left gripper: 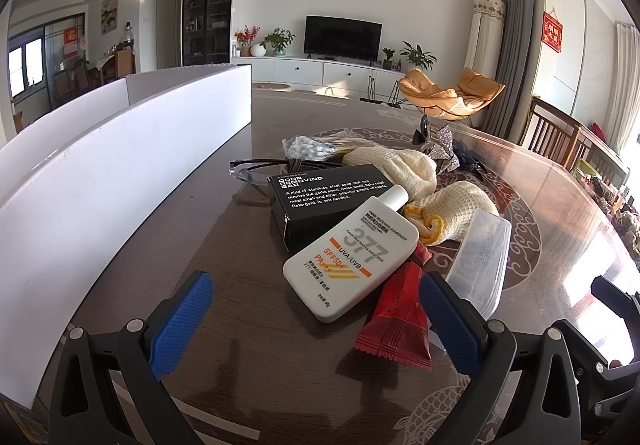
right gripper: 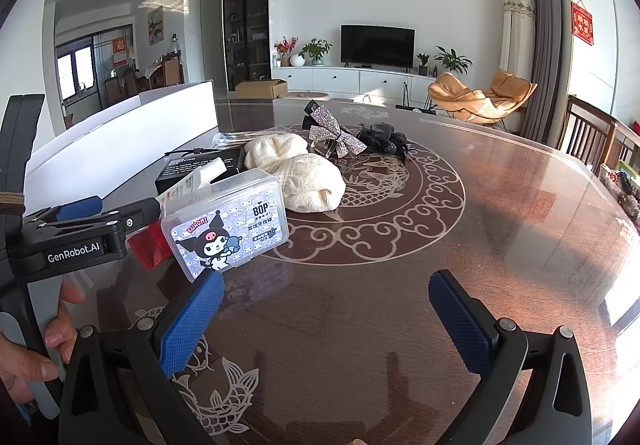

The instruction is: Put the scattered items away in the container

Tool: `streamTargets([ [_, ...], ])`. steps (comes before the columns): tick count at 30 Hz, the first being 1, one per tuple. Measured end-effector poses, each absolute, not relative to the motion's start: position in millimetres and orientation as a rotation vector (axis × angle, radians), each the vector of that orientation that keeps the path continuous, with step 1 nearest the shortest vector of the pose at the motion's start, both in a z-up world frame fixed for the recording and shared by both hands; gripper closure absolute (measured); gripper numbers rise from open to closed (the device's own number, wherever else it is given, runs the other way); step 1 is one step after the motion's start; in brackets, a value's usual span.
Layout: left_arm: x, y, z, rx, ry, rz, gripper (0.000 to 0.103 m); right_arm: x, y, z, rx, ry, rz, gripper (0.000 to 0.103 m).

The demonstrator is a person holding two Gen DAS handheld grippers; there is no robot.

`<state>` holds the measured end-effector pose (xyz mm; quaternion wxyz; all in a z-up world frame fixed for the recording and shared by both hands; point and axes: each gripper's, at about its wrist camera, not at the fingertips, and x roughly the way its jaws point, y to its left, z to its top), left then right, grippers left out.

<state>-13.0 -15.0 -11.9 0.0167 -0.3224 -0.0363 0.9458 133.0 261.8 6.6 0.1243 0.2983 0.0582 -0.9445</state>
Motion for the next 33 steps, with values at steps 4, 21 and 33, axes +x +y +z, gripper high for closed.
streamTargets([
  [4, -12.6, -15.2, -11.5, -1.0, -0.117, 2.94, 0.0, 132.8, 261.7, 6.5, 0.87, 0.172, -2.753, 0.001],
  [21, -11.8, -14.0, -11.4, -0.998, -0.124, 2.941, 0.0, 132.4, 260.9, 6.1, 0.884, 0.193, -2.752, 0.001],
  [33, -11.7, -14.5, -11.5, -0.998, -0.125, 2.941, 0.0, 132.3, 260.8, 5.9, 0.892, 0.197, -2.75, 0.0],
])
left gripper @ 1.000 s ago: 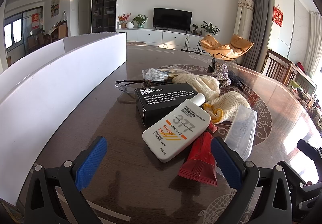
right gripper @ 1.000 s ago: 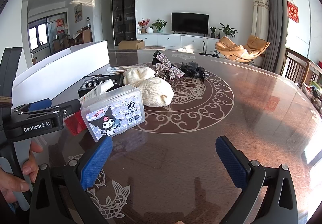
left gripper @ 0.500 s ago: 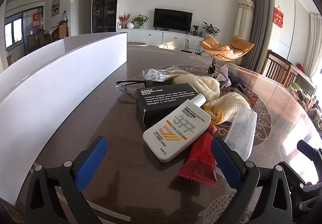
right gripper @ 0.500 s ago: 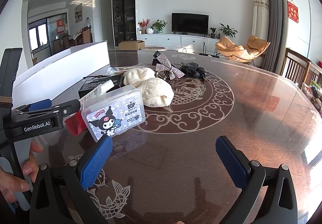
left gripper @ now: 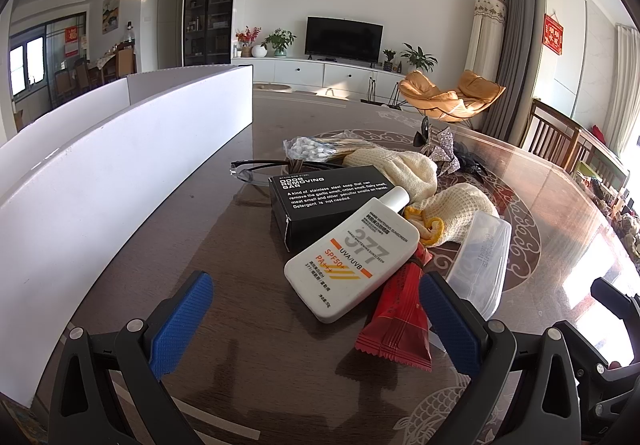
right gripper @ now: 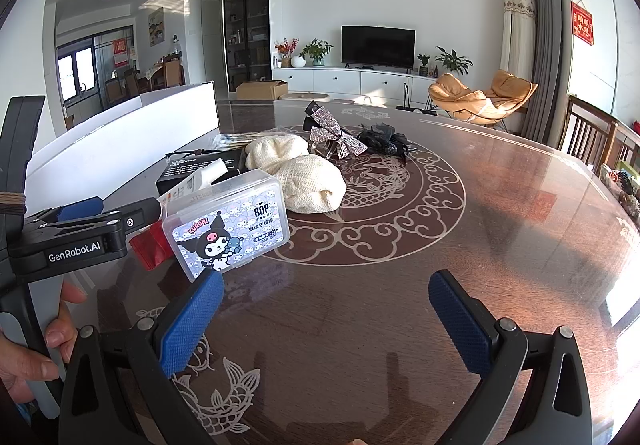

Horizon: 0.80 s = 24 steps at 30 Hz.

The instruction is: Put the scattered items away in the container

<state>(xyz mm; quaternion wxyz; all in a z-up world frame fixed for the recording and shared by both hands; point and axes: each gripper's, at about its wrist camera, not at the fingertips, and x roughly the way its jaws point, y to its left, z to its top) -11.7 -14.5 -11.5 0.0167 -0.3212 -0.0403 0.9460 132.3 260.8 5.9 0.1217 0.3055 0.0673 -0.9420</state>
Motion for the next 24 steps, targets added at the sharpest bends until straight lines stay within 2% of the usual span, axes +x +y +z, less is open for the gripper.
streamTargets([
  [24, -10.9, -14.7, -11.6, -0.994, -0.135, 2.939, 0.0, 131.5, 261.0, 5.9, 0.901, 0.203, -2.747, 0.0],
])
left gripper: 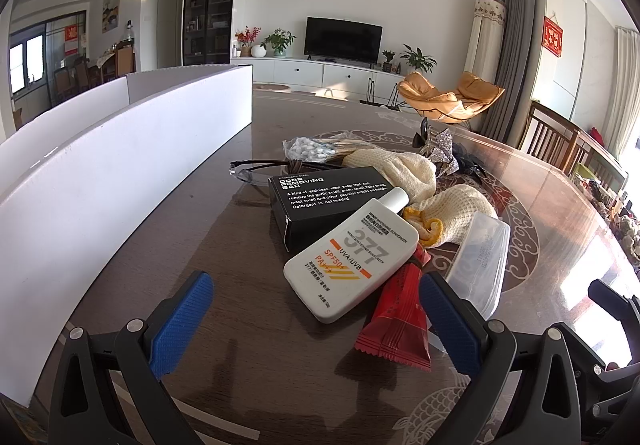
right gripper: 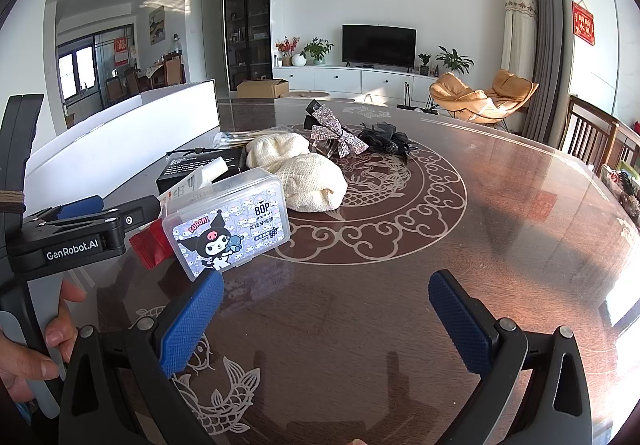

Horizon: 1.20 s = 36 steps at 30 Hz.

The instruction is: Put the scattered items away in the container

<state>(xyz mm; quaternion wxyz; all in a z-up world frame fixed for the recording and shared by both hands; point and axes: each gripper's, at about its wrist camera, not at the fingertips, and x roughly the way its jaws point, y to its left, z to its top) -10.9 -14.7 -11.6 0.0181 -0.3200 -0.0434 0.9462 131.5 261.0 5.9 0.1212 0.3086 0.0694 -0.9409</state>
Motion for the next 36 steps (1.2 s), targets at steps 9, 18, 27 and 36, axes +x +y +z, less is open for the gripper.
streamTargets([
  [9, -10.7, -14.6, -11.6, -0.993, -0.137, 2.938, 0.0, 131.4, 260.9, 5.6, 0.905, 0.206, -2.747, 0.0],
  [18, -10.5, -14.9, -11.7, -0.993, -0.138, 2.938, 0.0, 131.0, 261.0, 5.7, 0.906, 0.206, -2.747, 0.0],
  [27, -10.5, -15.3, -11.8, -0.993, -0.138, 2.938, 0.0, 130.8, 260.7, 5.4, 0.909, 0.208, -2.746, 0.0],
  [36, -10.2, -15.3, -11.7, -0.993, -0.139, 2.937, 0.0, 130.6, 260.7, 5.1, 0.912, 0.209, -2.746, 0.0],
])
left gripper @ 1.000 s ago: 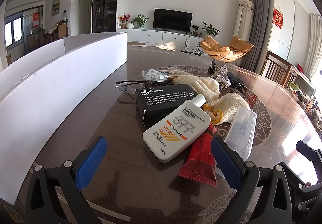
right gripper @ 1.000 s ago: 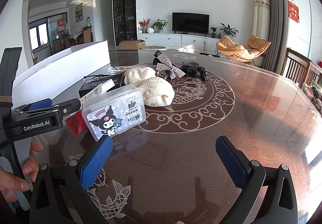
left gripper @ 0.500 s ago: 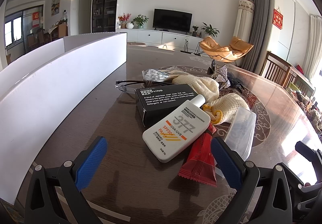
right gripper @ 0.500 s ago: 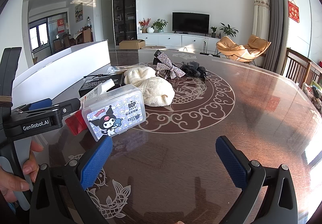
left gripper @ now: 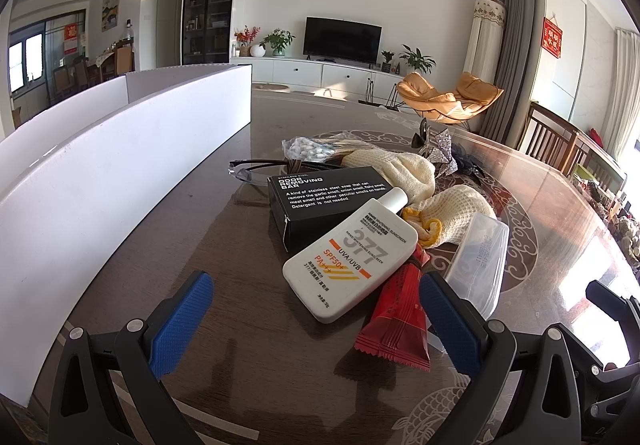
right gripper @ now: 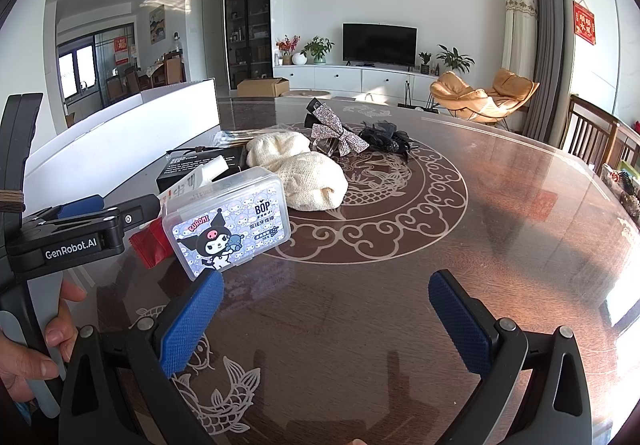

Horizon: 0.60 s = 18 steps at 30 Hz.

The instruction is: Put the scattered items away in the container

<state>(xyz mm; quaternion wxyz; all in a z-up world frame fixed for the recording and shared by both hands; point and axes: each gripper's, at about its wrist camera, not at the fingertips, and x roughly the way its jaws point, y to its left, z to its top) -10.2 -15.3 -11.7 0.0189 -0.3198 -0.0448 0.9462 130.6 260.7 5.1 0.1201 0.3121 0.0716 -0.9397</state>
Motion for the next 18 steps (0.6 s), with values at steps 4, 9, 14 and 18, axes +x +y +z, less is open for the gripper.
streamTargets([
  [4, -10.1, -15.1, -11.7, -0.993, -0.14, 2.937, 0.0, 130.5, 260.8, 5.4, 0.913, 0.21, -2.746, 0.0],
  [9, -10.0, -15.3, -11.7, -0.993, -0.14, 2.938, 0.0, 130.4, 260.8, 5.3, 0.913, 0.21, -2.746, 0.001],
  [14, -10.0, -15.4, -11.7, -0.991, -0.143, 2.935, 0.0, 130.1, 260.7, 5.3, 0.916, 0.21, -2.746, 0.0],
  [18, -10.6, -14.0, -11.6, -0.993, -0.158, 2.914, 0.0, 130.0, 259.6, 2.9, 0.928, 0.232, -2.748, 0.0],
])
